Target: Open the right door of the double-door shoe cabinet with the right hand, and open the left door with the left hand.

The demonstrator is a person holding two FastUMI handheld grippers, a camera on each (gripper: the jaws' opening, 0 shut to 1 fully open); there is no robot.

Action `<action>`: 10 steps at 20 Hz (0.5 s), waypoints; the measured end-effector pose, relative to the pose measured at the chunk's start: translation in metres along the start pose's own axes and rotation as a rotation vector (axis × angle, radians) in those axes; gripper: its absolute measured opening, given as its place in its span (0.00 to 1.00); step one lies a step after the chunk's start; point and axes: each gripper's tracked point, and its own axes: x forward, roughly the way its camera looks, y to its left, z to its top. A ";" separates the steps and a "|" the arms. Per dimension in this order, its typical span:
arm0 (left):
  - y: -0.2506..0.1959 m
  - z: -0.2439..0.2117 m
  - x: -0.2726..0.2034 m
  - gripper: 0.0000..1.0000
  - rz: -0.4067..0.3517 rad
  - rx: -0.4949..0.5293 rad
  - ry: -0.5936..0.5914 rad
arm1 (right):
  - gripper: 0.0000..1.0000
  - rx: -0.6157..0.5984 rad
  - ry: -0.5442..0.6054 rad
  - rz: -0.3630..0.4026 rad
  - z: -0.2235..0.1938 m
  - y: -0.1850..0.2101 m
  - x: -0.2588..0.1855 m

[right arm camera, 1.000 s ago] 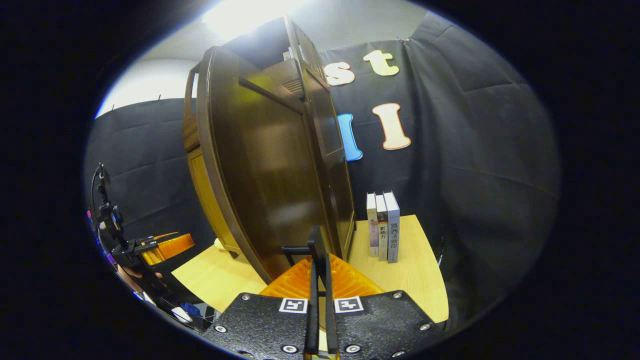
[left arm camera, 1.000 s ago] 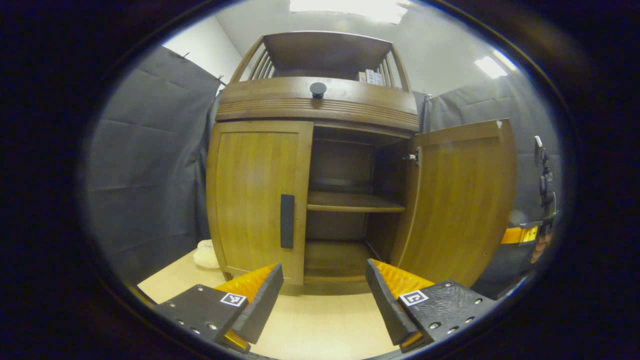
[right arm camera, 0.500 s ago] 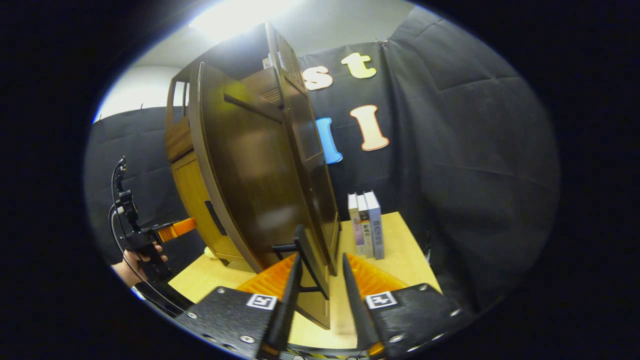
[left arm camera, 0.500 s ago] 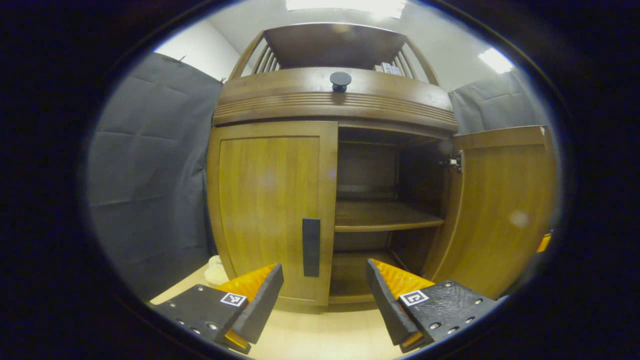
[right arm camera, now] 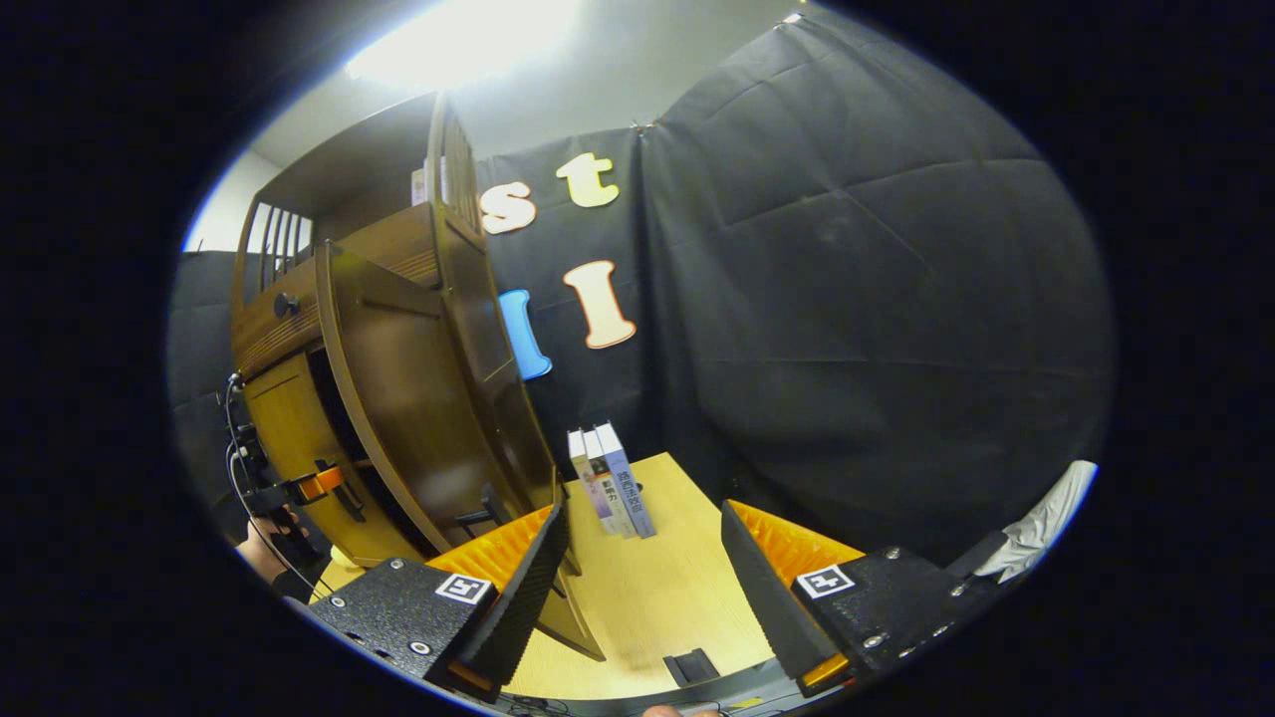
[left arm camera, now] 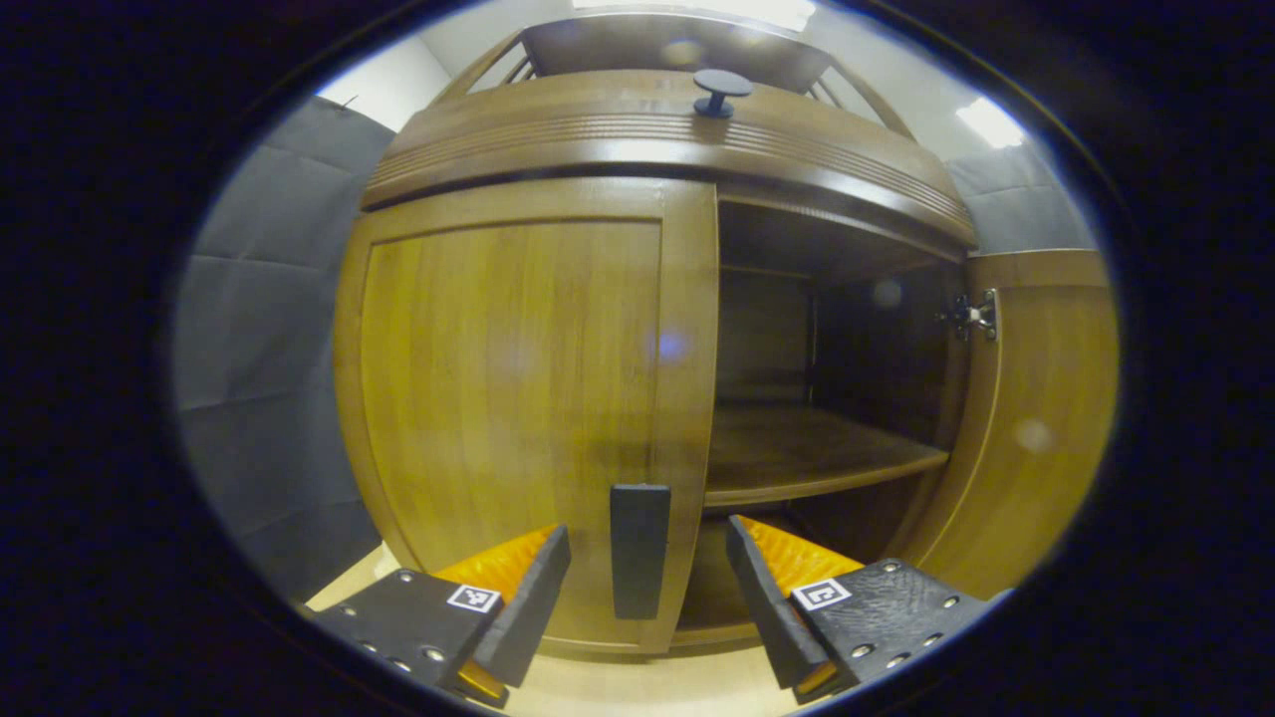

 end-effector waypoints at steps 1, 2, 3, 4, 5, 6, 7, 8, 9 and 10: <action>0.002 -0.001 0.003 0.83 0.003 0.013 0.001 | 0.95 0.003 -0.003 -0.030 0.000 -0.004 -0.003; 0.005 -0.003 0.006 0.74 0.008 0.025 0.009 | 1.00 0.013 -0.001 -0.051 -0.002 -0.005 -0.008; 0.007 -0.007 0.008 0.66 0.007 0.026 0.017 | 0.91 0.025 0.002 -0.064 -0.003 -0.004 -0.012; 0.004 -0.009 0.011 0.58 -0.005 0.019 0.026 | 0.95 0.033 -0.001 -0.074 -0.004 -0.001 -0.016; -0.003 -0.009 0.014 0.49 -0.033 0.004 0.033 | 0.95 0.037 -0.005 -0.083 -0.005 0.001 -0.018; -0.005 -0.005 0.015 0.41 -0.033 0.003 0.027 | 0.95 0.038 -0.005 -0.090 -0.007 0.003 -0.021; -0.007 -0.003 0.014 0.33 -0.033 0.014 0.029 | 0.95 0.037 -0.004 -0.094 -0.010 0.007 -0.023; -0.005 -0.003 0.009 0.24 -0.036 0.019 0.026 | 0.91 0.035 -0.004 -0.092 -0.012 0.012 -0.025; -0.007 -0.003 0.010 0.22 -0.037 0.010 0.023 | 0.95 0.031 -0.005 -0.087 -0.013 0.018 -0.027; -0.005 -0.006 0.009 0.19 -0.043 0.002 0.028 | 0.95 0.021 0.000 -0.081 -0.017 0.023 -0.028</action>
